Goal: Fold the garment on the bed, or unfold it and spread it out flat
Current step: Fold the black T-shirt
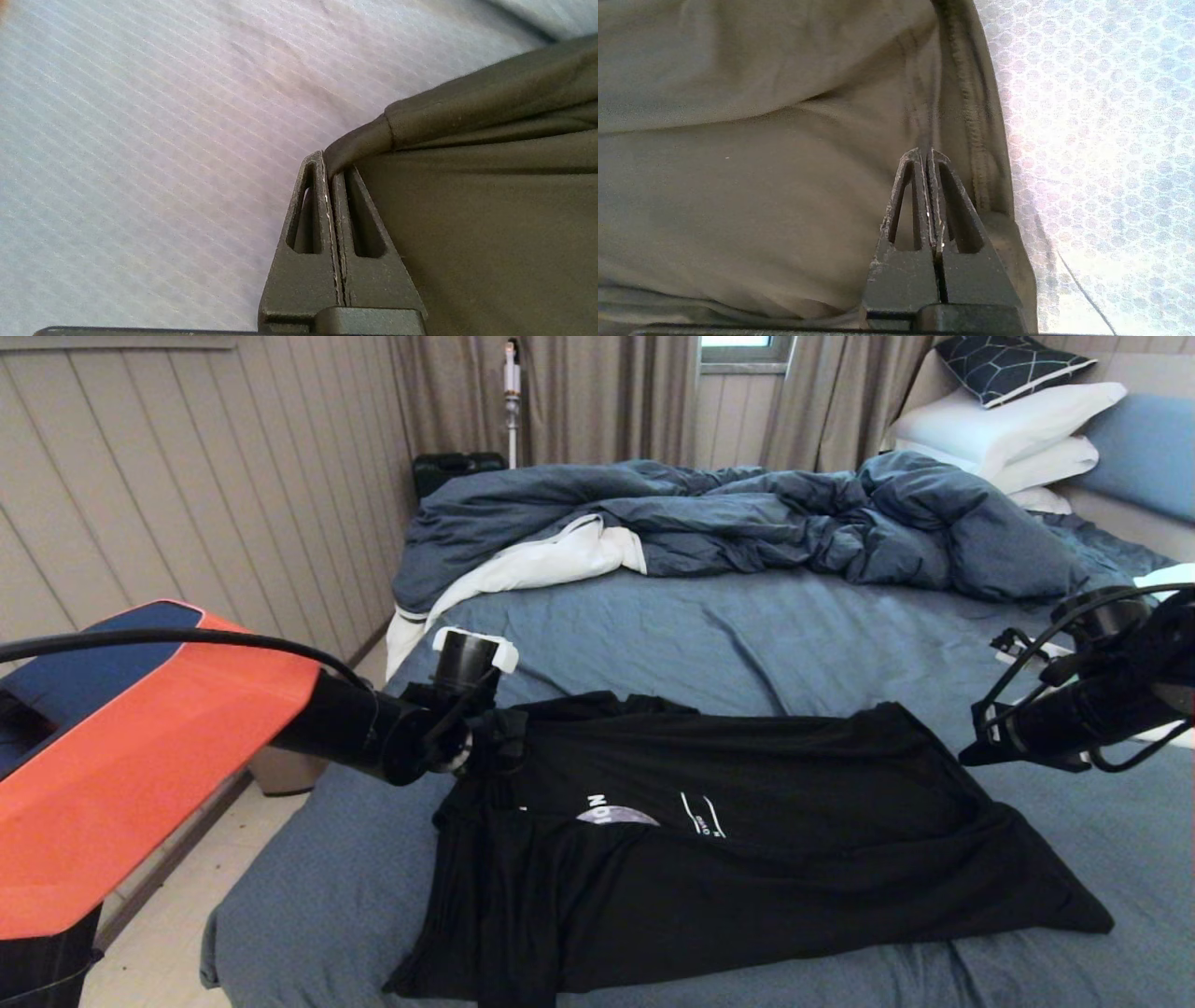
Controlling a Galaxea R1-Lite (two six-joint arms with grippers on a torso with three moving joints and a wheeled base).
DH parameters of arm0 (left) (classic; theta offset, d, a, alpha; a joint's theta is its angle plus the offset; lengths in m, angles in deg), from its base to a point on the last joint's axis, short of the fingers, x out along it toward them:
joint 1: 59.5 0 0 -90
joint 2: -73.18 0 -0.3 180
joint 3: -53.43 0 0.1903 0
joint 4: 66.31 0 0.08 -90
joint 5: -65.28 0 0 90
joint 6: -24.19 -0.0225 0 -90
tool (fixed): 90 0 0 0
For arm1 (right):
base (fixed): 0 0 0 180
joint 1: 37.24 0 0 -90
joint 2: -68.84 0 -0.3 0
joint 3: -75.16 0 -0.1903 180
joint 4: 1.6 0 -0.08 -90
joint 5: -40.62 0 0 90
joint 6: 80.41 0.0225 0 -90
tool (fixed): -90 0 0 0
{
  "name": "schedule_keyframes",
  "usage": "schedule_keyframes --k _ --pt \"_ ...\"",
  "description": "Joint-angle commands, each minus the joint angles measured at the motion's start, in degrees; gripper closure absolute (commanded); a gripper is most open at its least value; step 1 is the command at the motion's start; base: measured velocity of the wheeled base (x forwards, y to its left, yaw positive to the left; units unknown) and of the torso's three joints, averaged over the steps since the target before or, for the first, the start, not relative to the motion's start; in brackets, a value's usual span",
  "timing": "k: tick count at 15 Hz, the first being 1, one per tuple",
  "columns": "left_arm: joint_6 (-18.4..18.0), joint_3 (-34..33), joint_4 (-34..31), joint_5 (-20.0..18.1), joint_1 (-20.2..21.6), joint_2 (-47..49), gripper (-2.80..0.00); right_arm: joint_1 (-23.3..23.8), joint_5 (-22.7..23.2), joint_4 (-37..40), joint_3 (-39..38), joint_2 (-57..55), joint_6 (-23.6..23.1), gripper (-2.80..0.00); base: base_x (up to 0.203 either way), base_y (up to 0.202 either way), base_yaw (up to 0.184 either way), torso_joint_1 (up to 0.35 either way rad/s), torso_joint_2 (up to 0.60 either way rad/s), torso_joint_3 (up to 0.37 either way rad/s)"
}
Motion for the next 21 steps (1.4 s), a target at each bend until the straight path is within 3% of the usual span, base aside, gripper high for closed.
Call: schedule_keyframes --k 1,10,11,14,21 --pt "-0.12 0.05 0.55 0.06 0.46 0.17 0.00 -0.06 0.03 0.18 -0.08 -0.27 -0.02 0.00 0.000 0.000 0.000 0.000 0.00 0.000" --pt "-0.48 0.04 0.64 0.05 0.29 1.50 0.00 -0.49 -0.12 -1.44 -0.04 -0.78 0.26 0.00 0.000 0.000 0.000 0.000 0.00 0.000" --pt "-0.48 -0.04 0.64 0.05 0.20 1.42 0.00 -0.59 -0.90 -2.59 -0.04 -0.62 0.73 -2.80 0.000 0.000 0.000 0.000 0.00 0.000" --pt "-0.48 -0.01 0.64 0.14 0.29 1.40 0.00 -1.41 -1.89 -8.98 0.04 -1.09 4.66 -2.80 0.000 0.000 0.000 0.000 0.00 0.000" --pt "-0.39 -0.04 0.64 0.23 0.20 1.59 0.00 -3.89 -3.28 -18.25 0.29 -5.79 4.54 -2.80 0.000 0.000 0.000 0.000 0.00 0.000"
